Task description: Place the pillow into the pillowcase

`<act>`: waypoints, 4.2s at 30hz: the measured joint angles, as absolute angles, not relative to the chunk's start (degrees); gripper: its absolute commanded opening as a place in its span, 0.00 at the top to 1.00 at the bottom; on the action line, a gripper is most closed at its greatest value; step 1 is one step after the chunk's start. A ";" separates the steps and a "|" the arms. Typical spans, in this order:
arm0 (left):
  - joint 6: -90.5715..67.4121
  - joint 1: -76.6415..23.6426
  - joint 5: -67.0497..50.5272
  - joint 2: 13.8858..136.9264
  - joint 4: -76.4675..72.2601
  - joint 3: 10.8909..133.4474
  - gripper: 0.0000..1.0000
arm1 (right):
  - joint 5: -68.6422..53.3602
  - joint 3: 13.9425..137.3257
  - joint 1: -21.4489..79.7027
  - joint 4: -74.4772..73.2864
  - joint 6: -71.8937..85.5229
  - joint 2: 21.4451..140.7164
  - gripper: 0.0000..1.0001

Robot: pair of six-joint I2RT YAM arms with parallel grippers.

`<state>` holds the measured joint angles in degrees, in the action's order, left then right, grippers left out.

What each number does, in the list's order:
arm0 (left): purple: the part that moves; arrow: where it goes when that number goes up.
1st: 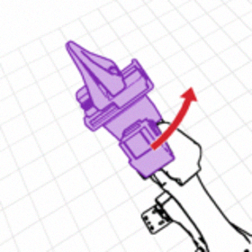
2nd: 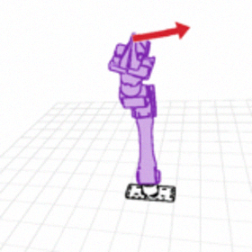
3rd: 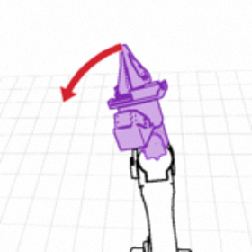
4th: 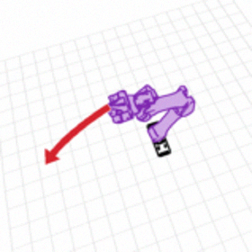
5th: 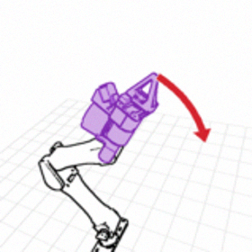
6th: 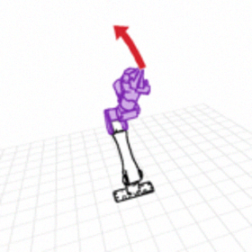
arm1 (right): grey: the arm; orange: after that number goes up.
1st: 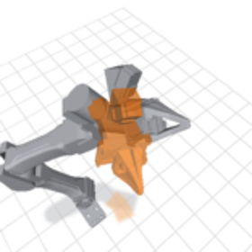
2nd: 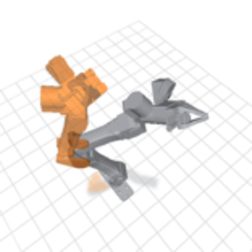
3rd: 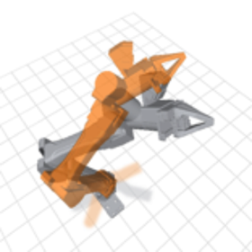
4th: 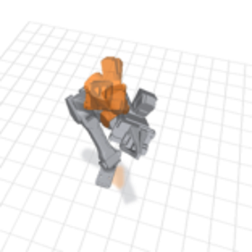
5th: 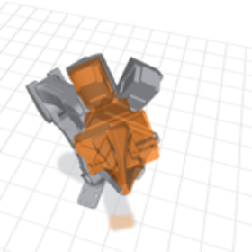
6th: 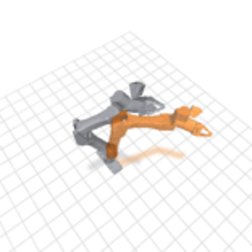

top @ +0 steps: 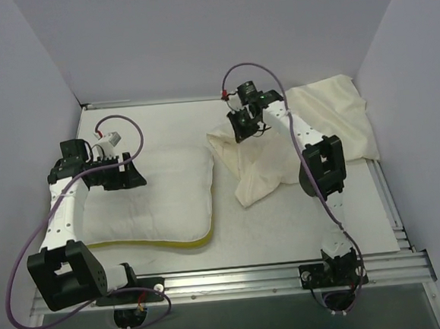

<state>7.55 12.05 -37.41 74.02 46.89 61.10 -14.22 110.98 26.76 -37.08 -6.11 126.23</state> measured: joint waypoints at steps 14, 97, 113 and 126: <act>9.76 12.10 -42.63 77.21 46.33 61.87 0.19 | -24.73 101.41 21.96 -39.11 -8.40 110.43 0.22; 18.57 12.10 -42.98 82.24 49.93 63.81 0.18 | -13.76 88.49 27.57 -41.39 -9.10 110.69 0.21; 19.18 12.10 -43.27 82.59 49.98 64.23 0.02 | -6.57 84.18 30.68 -33.91 -3.42 117.16 0.69; 39.55 0.05 -39.72 77.95 51.46 66.02 0.03 | -14.31 81.34 27.77 -34.54 -1.21 110.54 1.00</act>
